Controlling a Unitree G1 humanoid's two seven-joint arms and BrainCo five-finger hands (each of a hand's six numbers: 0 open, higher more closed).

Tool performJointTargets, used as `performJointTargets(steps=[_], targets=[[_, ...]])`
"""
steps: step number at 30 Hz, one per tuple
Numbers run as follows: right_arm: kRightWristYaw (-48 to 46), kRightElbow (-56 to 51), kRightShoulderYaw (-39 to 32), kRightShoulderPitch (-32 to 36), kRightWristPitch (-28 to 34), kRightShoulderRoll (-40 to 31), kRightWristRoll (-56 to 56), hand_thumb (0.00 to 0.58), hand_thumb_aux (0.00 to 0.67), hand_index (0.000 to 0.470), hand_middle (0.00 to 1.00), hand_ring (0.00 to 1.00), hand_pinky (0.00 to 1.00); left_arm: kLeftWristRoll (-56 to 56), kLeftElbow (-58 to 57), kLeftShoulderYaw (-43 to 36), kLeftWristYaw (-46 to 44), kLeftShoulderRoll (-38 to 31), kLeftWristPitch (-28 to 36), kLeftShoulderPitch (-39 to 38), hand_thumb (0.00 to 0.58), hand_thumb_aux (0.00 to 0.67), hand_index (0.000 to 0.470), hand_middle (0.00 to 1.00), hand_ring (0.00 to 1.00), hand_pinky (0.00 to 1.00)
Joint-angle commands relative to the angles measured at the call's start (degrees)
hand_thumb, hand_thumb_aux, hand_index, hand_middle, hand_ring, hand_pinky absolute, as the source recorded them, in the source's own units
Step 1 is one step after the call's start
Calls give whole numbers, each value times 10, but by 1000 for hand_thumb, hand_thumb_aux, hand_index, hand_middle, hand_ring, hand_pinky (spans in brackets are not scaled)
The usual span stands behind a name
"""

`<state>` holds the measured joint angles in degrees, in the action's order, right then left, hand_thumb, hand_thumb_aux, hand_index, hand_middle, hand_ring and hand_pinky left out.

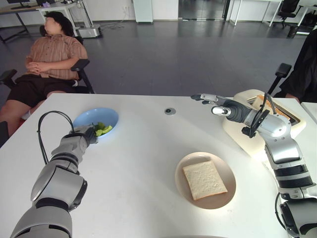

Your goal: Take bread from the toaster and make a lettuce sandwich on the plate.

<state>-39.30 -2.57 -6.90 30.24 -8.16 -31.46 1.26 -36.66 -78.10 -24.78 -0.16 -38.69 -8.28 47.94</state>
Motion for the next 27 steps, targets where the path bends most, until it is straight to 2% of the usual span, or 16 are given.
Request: performJointTargets(steps=[1, 6, 11, 21, 27], targets=[[-1, 0, -3, -1, -1, -3, 10, 0, 0, 0, 0, 0, 0, 63, 11, 51, -76, 18, -36, -11, 580, 670, 470, 0, 0, 0], [1, 8, -1, -6, 0, -4, 9, 0, 0, 0, 0, 0, 0, 88, 50, 51, -225, 11, -91, -32, 580, 670, 470, 0, 0, 0], [4, 15, 2, -14, 2, -7, 9, 0, 0, 0, 0, 0, 0, 113, 114, 53, -332, -10, -117, -65, 580, 670, 470, 0, 0, 0], [3, 4, -3, -12, -2, -5, 11, 0, 0, 0, 0, 0, 0, 208, 172, 104, -422, -1, -85, -114, 580, 670, 470, 0, 0, 0], [5, 0, -5, -10, -3, -2, 14, 0, 0, 0, 0, 0, 0, 236, 168, 124, -418, 12, -57, -117, 580, 670, 470, 0, 0, 0]])
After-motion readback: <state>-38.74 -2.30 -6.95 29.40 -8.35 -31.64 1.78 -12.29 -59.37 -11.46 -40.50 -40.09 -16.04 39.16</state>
